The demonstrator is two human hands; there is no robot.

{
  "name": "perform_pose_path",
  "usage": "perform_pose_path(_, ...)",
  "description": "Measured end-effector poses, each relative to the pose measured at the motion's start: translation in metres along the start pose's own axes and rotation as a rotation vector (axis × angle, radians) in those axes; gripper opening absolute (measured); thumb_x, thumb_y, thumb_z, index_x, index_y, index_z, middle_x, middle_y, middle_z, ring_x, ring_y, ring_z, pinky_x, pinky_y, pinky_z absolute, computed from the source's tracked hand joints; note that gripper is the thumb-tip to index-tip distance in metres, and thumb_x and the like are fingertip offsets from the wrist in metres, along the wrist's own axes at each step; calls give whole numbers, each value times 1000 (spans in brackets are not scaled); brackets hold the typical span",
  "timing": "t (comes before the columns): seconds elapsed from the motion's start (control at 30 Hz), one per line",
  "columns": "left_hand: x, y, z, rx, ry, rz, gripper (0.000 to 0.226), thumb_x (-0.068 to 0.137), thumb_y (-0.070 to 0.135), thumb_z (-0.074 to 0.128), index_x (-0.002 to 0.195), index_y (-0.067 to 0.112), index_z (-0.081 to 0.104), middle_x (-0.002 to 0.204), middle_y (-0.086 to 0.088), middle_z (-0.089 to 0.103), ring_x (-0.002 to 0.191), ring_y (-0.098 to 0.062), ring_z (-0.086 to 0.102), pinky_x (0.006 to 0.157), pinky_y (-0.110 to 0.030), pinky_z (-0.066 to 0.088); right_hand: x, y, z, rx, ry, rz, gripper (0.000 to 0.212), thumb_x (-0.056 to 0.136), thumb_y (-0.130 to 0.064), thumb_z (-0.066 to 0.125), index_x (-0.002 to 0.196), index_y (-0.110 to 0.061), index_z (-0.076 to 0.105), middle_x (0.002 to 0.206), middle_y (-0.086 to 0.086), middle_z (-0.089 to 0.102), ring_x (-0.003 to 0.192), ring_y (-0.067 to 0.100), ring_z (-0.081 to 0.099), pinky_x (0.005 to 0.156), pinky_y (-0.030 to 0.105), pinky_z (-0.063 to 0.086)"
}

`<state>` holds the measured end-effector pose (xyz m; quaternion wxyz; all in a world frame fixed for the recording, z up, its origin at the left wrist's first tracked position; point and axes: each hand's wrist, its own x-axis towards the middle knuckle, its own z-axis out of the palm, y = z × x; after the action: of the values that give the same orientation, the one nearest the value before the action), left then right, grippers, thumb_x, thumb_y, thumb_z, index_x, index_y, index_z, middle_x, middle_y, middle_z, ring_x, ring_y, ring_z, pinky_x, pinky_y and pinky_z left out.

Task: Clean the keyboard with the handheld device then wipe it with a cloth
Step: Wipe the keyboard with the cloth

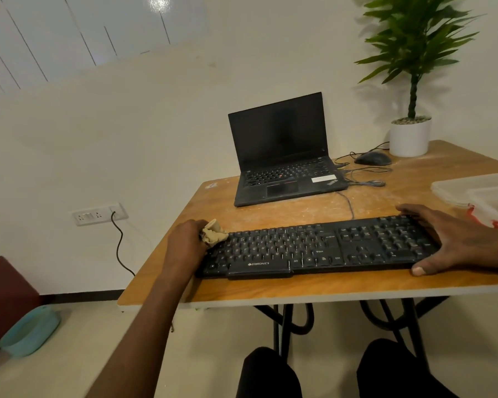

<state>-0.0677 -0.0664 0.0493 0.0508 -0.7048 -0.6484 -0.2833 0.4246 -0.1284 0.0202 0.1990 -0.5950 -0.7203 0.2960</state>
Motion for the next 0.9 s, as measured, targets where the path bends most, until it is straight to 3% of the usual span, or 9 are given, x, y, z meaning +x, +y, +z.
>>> perform_pose_path(0.13, 13, -5, 6, 23, 14, 10, 27, 88, -1, 63, 106, 13, 78, 95, -9, 76, 83, -24, 63, 68, -30, 38, 2, 2, 2, -27, 30, 31, 127, 43, -79, 87, 140, -73, 7, 132, -28, 33, 117, 4, 46, 93, 28, 47)
perform_pose_path(0.23, 2, -5, 0, 9, -12, 3, 24, 89, 4, 66, 108, 14, 78, 94, -7, 76, 77, -17, 57, 62, -29, 38, 4, 0, 4, -27, 46, 44, 126, 42, -80, 87, 139, -74, 6, 128, -31, 31, 114, 2, 45, 88, 24, 44)
perform_pose_path(0.37, -32, -10, -23, -3, -73, -18, 24, 89, 14, 71, 111, 22, 77, 99, -3, 76, 79, -12, 52, 58, -17, 36, 5, -7, 17, 14, 78, 24, 125, 42, -81, 85, 140, -71, 9, 128, -37, 31, 116, -1, 45, 88, 20, 43)
perform_pose_path(0.43, -50, -16, -34, -19, -110, -31, 26, 90, 14, 70, 111, 26, 77, 98, 1, 74, 81, -13, 54, 61, -24, 39, 6, -7, 18, 24, 82, 23, 126, 42, -82, 85, 143, -68, 10, 128, -40, 29, 116, -5, 43, 86, 17, 41)
perform_pose_path(0.53, -54, -20, -37, -31, -117, -33, 23, 89, 17, 72, 108, 29, 77, 91, 6, 71, 80, -13, 56, 63, -26, 41, 9, -6, 18, -18, 92, 28, 124, 40, -83, 84, 139, -72, 10, 133, -30, 33, 116, -1, 44, 87, 21, 41)
perform_pose_path(0.63, -39, -15, -25, -3, -75, -44, 28, 90, 10, 67, 112, 23, 77, 101, -2, 76, 86, -21, 63, 62, -27, 38, 15, -1, 15, -62, 96, 21, 119, 37, -85, 83, 130, -79, 9, 139, -19, 35, 118, 7, 46, 90, 27, 44)
perform_pose_path(0.77, -5, -8, -7, -21, -28, -29, 23, 90, 6, 66, 106, 18, 77, 97, -4, 76, 87, -23, 65, 56, -20, 32, 16, 0, 14, -92, 96, 16, 118, 37, -86, 83, 127, -80, 8, 138, -19, 35, 119, 6, 45, 93, 27, 44)
perform_pose_path(0.9, 18, -8, 6, 37, -22, -59, 24, 88, 4, 63, 105, 14, 75, 98, -9, 76, 91, -28, 67, 68, -29, 37, 17, 0, 12, -98, 88, 1, 117, 35, -87, 81, 126, -80, 8, 137, -20, 35, 119, 7, 45, 94, 29, 44)
